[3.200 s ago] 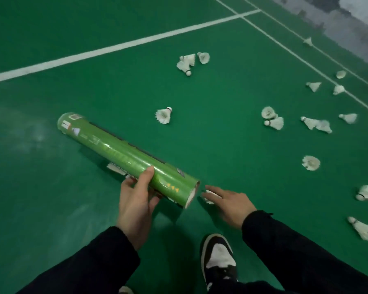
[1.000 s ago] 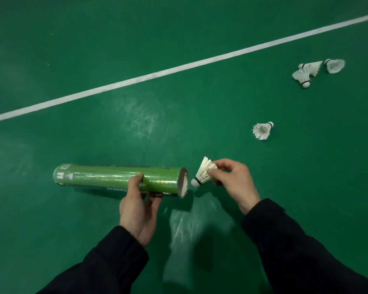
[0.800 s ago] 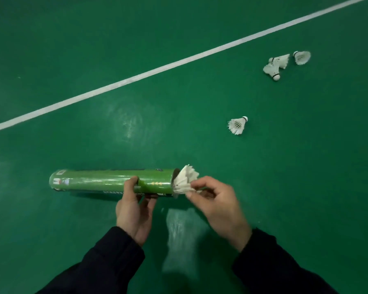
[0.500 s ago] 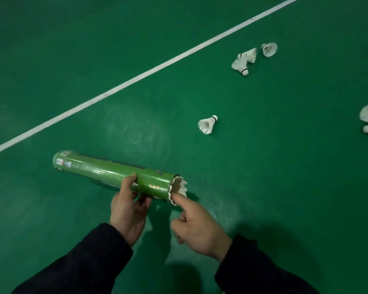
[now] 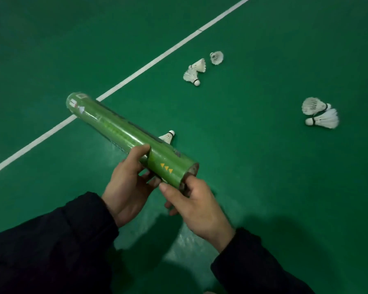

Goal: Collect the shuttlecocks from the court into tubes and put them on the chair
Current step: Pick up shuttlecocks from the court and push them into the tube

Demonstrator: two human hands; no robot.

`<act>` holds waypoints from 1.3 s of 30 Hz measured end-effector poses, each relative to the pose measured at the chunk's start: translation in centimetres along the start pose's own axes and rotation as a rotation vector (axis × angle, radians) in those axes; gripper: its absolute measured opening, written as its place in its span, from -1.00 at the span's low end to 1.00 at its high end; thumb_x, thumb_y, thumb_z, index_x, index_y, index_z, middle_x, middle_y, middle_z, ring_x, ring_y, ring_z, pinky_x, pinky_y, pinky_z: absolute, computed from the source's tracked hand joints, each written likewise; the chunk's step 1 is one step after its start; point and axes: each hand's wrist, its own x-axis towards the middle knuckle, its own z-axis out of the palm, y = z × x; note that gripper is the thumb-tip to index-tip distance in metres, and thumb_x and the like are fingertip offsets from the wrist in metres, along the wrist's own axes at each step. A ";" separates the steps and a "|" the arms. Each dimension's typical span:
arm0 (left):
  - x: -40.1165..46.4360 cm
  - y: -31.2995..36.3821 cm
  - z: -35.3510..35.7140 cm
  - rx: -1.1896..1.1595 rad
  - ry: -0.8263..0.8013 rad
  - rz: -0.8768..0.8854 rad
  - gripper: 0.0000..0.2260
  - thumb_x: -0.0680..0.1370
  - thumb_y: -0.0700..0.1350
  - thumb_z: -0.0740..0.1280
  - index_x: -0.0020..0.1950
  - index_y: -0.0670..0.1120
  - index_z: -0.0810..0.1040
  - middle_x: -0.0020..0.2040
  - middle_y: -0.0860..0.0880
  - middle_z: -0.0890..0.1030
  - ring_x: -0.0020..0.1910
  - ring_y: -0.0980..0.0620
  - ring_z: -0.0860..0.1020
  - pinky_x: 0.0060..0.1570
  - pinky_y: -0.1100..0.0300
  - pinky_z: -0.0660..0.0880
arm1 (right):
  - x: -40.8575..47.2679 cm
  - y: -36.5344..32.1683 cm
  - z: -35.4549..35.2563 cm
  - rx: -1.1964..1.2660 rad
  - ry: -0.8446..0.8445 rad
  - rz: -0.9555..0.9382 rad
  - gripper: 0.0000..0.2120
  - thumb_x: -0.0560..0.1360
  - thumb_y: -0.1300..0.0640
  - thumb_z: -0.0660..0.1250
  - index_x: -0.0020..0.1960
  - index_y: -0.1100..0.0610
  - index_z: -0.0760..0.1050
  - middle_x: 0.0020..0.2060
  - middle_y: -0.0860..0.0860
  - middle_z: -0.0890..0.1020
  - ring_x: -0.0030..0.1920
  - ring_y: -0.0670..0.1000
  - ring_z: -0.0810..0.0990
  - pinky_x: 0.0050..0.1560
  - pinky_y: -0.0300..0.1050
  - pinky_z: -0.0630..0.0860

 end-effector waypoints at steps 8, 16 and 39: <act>11.0 2.0 0.6 -0.233 -0.038 -0.041 -0.27 0.40 0.35 0.50 0.39 -0.11 0.53 0.28 -0.17 0.65 0.24 -0.19 0.65 0.23 -0.24 0.57 | -2.2 0.1 -7.4 0.115 0.360 -0.068 -0.74 0.52 0.14 0.33 0.14 -0.04 0.71 0.04 0.03 0.75 0.11 0.00 0.70 0.24 -0.13 0.56; 20.6 5.2 -6.2 -0.119 0.027 -0.014 -0.67 0.52 0.27 0.43 -0.01 0.03 0.53 -0.19 -0.01 0.61 -0.27 0.02 0.61 -0.21 0.13 0.66 | -0.9 -0.8 -5.8 0.100 0.315 0.226 -0.34 0.08 -0.37 0.63 0.08 -0.08 0.68 -0.34 0.26 0.67 -0.31 0.08 0.65 -0.22 -0.14 0.56; 28.4 11.9 -21.9 -0.272 0.147 0.039 -0.60 0.44 0.31 0.49 0.06 0.05 0.57 -0.17 0.10 0.71 -0.10 0.13 0.72 0.06 -0.04 0.67 | 13.7 -5.6 4.9 -0.081 0.247 0.461 -0.70 0.53 0.30 0.43 0.25 0.15 0.52 -0.29 0.02 0.59 -0.53 -0.09 0.46 -0.59 -0.24 0.33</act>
